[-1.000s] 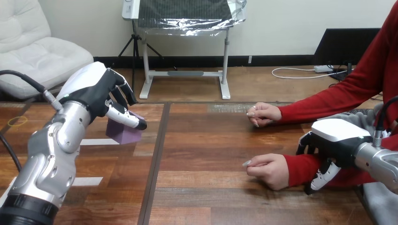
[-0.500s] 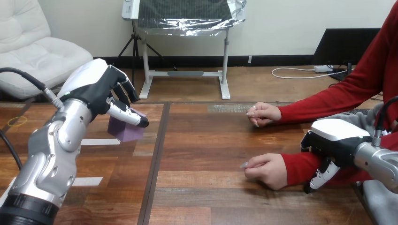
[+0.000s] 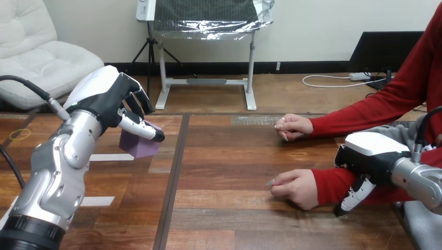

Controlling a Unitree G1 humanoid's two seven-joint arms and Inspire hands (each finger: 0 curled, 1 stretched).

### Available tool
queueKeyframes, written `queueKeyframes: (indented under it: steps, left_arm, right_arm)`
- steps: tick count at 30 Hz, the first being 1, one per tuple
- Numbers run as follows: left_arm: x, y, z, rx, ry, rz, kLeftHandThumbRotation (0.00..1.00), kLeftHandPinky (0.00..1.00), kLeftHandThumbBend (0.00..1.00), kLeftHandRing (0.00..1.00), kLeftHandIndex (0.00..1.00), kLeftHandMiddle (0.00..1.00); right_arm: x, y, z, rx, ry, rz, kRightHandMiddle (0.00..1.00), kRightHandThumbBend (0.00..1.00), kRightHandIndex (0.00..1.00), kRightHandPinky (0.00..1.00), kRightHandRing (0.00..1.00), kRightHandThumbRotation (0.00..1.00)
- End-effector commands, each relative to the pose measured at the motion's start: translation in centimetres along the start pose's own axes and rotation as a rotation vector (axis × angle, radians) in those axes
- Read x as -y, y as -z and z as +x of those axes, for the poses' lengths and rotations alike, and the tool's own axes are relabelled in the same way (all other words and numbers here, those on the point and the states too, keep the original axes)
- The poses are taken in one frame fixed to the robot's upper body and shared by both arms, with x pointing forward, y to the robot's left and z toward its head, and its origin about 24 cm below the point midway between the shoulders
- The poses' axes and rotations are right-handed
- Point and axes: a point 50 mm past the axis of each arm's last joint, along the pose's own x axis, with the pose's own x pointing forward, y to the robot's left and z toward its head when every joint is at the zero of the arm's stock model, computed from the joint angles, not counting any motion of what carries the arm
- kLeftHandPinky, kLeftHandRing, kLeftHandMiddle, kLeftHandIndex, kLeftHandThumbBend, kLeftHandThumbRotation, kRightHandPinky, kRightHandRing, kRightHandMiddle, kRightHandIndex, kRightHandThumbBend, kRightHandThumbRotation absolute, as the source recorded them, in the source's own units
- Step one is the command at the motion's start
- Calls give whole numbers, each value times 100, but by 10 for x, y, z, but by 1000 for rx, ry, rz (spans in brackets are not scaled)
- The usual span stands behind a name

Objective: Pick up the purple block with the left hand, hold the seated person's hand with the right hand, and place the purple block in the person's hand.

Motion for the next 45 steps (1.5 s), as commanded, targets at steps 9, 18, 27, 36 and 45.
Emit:
queueKeyframes:
  steps: [9, 18, 27, 36, 45]
  left_arm:
    - [-24, -12, -1, 46, -87, 3, 0, 31, 82, 38, 43, 43]
    - [-24, -12, -1, 48, -87, -2, 0, 31, 82, 38, 43, 44]
    - [-24, -12, -1, 49, -85, -9, 0, 32, 81, 39, 43, 44]
    - [-22, -14, 0, 61, -82, -30, 0, 32, 81, 39, 43, 44]
    - [-18, -16, 3, 58, -77, -46, 0, 33, 81, 39, 42, 44]
  right_arm:
    - [-9, -8, 3, 38, -17, 30, 25, 91, 27, 13, 18, 22]
    - [-1, -8, 1, 62, 28, 69, 30, 91, 31, 18, 23, 19]
    - [7, -9, -2, 101, 95, 104, 32, 90, 32, 20, 25, 16]
    - [19, -8, -6, 129, 156, 120, 30, 89, 33, 18, 23, 15]
    - [28, -8, -10, 165, 205, 143, 28, 87, 30, 18, 22, 15]
